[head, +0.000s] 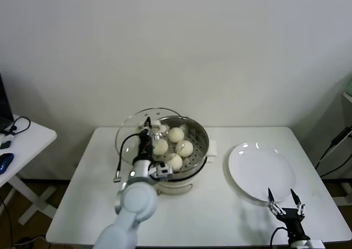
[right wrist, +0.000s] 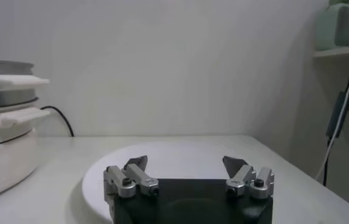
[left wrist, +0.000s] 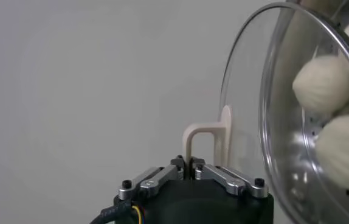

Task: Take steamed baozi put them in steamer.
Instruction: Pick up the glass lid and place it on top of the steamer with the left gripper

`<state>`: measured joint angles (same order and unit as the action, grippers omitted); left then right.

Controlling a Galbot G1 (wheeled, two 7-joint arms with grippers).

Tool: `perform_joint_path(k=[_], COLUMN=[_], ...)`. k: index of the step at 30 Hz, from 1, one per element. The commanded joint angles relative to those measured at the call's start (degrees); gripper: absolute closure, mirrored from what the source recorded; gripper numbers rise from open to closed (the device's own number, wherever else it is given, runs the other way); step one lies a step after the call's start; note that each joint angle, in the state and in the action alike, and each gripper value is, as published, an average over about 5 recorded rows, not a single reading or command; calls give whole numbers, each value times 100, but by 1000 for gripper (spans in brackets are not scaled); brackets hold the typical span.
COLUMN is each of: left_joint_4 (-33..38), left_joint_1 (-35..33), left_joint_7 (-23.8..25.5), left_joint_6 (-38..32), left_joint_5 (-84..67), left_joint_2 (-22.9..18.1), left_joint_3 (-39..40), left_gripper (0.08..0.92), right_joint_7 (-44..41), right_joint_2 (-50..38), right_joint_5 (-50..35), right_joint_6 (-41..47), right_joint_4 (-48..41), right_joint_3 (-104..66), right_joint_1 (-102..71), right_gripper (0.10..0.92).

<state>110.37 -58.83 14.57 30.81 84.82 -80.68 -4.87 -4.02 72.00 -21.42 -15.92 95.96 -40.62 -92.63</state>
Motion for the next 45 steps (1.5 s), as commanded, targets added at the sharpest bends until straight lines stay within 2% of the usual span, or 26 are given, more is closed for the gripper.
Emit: perform_joint_path(k=[1, 8, 23, 45], left_joint_4=[-270, -602, -1062, -1215], left_joint_1=[263, 350, 341, 215], left_joint_7=[138, 93, -70, -140], left_joint_6=[144, 157, 136, 96], left_joint_5=[453, 582, 792, 986], left_joint_2=[-442, -723, -1001, -1087], left_joint_3=[484, 567, 584, 528], left_gripper=[859, 859, 859, 859], right_joint_7=[-9, -23, -35, -48], right_joint_2=[-10, -17, -76, -132], right_joint_5=[-5, -18, -75, -131], right_joint_6=[-23, -38, -58, -113], right_joint_4=[-54, -61, -74, -60], right_joint_3=[27, 30, 17, 16], right_joint_1=[-5, -15, -24, -76], right_gripper=[203, 203, 203, 203])
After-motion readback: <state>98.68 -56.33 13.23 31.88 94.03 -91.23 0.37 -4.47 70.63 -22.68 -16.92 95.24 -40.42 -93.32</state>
